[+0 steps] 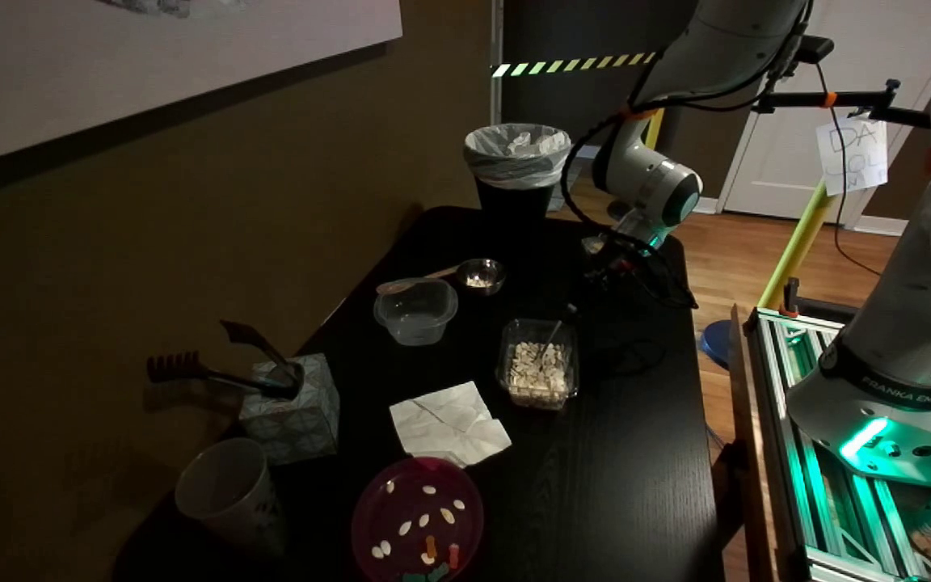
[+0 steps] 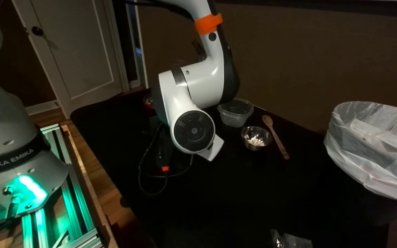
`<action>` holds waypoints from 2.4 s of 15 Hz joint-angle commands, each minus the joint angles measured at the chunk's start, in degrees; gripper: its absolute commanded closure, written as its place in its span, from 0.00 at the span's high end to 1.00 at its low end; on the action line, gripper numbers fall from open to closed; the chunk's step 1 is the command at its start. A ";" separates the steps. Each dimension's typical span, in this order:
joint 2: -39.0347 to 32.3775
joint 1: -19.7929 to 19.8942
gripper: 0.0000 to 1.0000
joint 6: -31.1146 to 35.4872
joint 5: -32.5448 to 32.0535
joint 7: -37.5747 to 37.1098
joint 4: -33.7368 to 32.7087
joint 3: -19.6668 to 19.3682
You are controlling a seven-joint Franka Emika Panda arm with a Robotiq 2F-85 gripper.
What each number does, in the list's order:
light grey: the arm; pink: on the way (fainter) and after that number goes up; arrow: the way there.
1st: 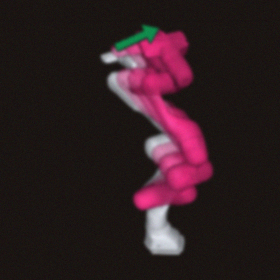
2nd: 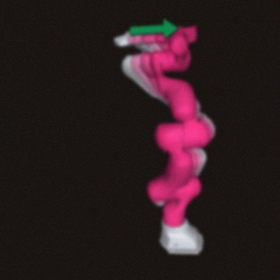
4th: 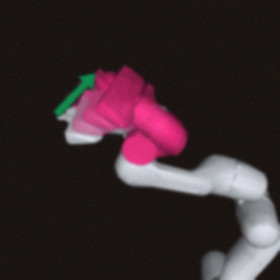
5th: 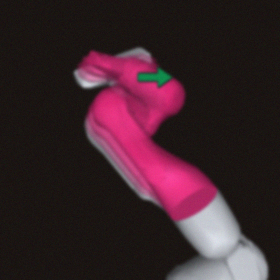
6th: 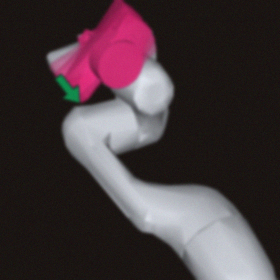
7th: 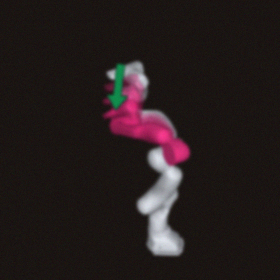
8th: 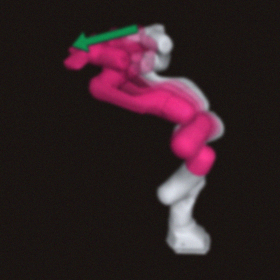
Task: Transfer the popcorn from the plastic bowl to the metal bowl
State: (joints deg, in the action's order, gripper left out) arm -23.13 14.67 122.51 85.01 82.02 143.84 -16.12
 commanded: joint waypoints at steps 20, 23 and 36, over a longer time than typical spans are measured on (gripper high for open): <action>-11.71 9.55 0.01 -25.93 -15.01 -8.42 -11.74 -1.57; -13.78 12.36 0.01 -30.08 -13.85 -10.26 -14.53 -1.93; -13.21 16.44 0.01 -33.91 13.10 -9.48 -14.77 -5.65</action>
State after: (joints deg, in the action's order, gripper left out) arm -37.05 32.42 85.60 91.03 71.38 127.20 -21.01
